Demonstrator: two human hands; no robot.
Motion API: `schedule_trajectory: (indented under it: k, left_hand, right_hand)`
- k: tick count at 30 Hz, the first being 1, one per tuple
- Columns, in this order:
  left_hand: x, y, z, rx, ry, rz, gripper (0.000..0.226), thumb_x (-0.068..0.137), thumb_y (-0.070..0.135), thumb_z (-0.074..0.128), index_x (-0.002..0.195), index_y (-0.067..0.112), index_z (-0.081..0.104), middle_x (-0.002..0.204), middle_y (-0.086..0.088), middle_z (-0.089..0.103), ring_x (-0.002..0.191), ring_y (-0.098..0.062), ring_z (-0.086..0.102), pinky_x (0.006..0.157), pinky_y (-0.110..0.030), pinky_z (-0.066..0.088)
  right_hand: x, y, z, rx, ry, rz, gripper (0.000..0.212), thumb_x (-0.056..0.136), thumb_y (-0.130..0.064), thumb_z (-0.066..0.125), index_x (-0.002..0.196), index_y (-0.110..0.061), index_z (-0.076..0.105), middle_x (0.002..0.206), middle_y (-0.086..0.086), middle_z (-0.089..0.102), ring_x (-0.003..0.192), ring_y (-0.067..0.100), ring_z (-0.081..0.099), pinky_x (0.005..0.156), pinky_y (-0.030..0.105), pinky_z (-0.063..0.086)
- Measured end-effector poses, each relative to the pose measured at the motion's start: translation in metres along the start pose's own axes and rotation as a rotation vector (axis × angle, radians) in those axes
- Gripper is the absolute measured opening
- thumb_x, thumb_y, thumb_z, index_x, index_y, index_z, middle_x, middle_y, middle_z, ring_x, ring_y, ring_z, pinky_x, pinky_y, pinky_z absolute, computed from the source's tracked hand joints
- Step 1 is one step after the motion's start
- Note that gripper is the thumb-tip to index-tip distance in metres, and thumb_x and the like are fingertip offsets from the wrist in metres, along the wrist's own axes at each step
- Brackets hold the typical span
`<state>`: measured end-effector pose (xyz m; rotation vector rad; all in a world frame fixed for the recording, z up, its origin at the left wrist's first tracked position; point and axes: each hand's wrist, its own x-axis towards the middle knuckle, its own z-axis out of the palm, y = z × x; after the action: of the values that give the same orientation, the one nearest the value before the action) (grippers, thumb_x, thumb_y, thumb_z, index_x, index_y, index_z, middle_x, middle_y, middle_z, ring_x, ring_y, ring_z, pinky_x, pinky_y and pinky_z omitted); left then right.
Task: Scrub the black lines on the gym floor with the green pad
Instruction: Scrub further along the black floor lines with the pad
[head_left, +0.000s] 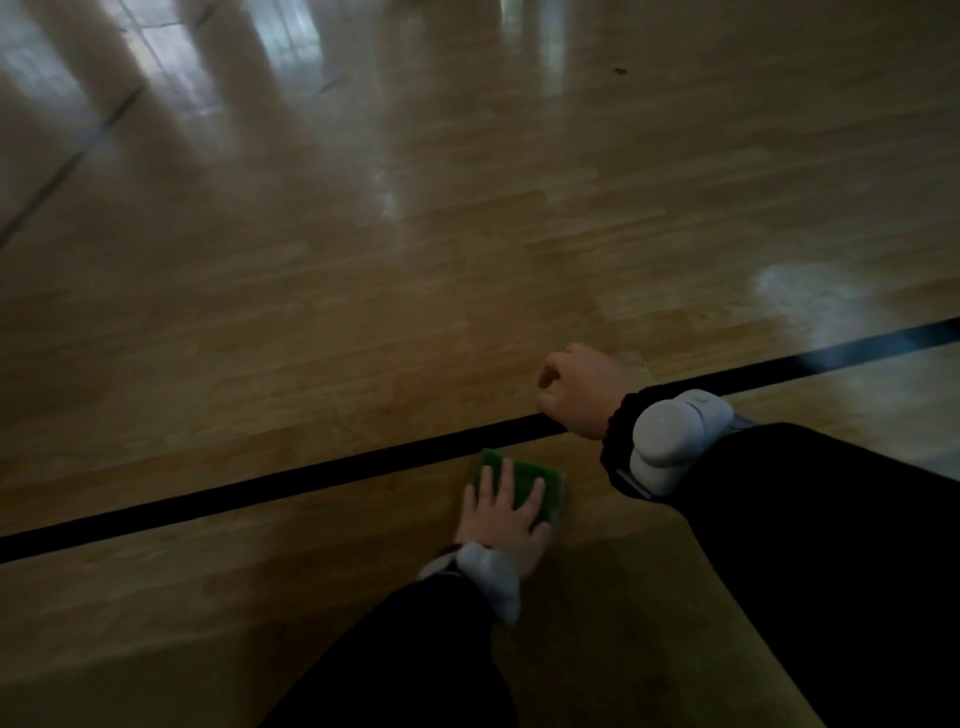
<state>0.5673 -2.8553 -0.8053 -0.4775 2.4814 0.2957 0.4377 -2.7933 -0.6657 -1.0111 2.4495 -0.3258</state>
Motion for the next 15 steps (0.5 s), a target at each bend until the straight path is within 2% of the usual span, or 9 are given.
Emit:
schedule_trajectory:
  k: [3,6,11,15]
  left_hand:
    - [-0.017,0.039,0.016,0.054,-0.012,0.220,0.057,0.100,0.048,0.022,0.151,0.035,0.000,0.158,-0.006,-0.019,0.144,-0.035,-0.019,0.118,-0.053,-0.006]
    - [-0.027,0.052,0.030,0.041,0.010,0.284,0.055,0.101,0.043,0.023,0.151,0.032,0.004,0.160,-0.005,-0.015,0.145,-0.033,-0.018,0.118,-0.052,-0.007]
    - [-0.031,0.041,0.026,0.046,0.041,0.174,0.053,0.102,0.038,0.024,0.151,0.031,0.006,0.161,-0.003,-0.008,0.147,-0.028,-0.012,0.119,-0.049,-0.003]
    - [-0.028,0.001,0.030,-0.014,0.054,-0.026,0.055,0.102,0.039,0.024,0.151,0.036,0.000,0.159,-0.001,-0.018,0.147,-0.027,-0.014,0.119,-0.049,-0.004]
  right_hand:
    - [0.000,-0.008,0.003,0.000,0.012,-0.009,0.028,0.096,-0.030,0.050,0.117,-0.013,0.056,0.131,0.008,0.045,0.109,0.024,0.052,0.090,0.031,0.043]
    - [-0.002,-0.018,0.008,0.004,0.004,-0.037,0.026,0.096,-0.027,0.050,0.115,-0.011,0.058,0.132,0.010,0.045,0.109,0.025,0.053,0.094,0.034,0.046]
    - [-0.007,-0.028,0.015,0.009,-0.030,-0.078,0.028,0.097,-0.029,0.048,0.118,-0.012,0.056,0.127,0.008,0.046,0.110,0.025,0.052,0.095,0.034,0.045]
    - [-0.008,-0.028,0.016,0.011,-0.028,-0.089,0.027,0.097,-0.028,0.049,0.118,-0.012,0.057,0.127,0.008,0.047,0.107,0.024,0.052,0.090,0.030,0.043]
